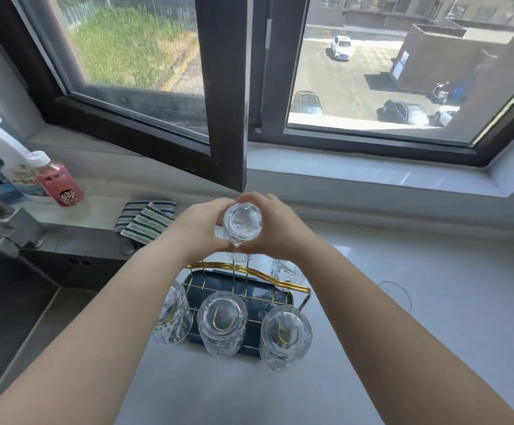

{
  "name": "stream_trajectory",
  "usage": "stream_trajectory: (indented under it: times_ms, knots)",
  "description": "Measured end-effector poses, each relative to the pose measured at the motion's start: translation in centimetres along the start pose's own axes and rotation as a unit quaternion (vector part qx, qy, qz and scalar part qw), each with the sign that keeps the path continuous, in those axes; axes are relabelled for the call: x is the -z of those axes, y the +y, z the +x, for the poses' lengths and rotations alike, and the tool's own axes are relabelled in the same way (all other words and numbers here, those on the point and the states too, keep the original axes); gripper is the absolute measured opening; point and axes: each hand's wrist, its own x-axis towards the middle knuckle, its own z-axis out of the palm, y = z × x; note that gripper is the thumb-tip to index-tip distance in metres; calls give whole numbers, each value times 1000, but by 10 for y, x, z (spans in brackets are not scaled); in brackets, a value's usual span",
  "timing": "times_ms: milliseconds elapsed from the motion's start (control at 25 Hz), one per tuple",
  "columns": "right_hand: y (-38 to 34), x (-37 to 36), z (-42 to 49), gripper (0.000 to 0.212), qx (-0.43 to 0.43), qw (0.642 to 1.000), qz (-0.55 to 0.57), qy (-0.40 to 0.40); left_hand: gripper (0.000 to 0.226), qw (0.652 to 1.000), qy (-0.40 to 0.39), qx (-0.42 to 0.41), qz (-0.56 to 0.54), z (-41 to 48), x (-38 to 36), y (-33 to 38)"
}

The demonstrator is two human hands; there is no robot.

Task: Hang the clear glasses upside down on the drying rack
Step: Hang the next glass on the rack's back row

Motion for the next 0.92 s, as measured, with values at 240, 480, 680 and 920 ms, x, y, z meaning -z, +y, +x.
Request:
stream_trajectory:
  times_ms: [240,480,680,920]
  knots:
    - [15,-20,6,79,-9,995,-74,-67,61,995,-66,39,71,9,-15,-15]
    - [26,-30,10,80,2,990,-114,-83,64,985,-107,40,129,14,-16,-14]
    - [28,-28,10,85,7,988,-121,-91,69,980,-125,53,146,13,-14,-9]
    - [51,23,-39,86,-31,995,94,25,75,994,-63,30,86,3,-6,31]
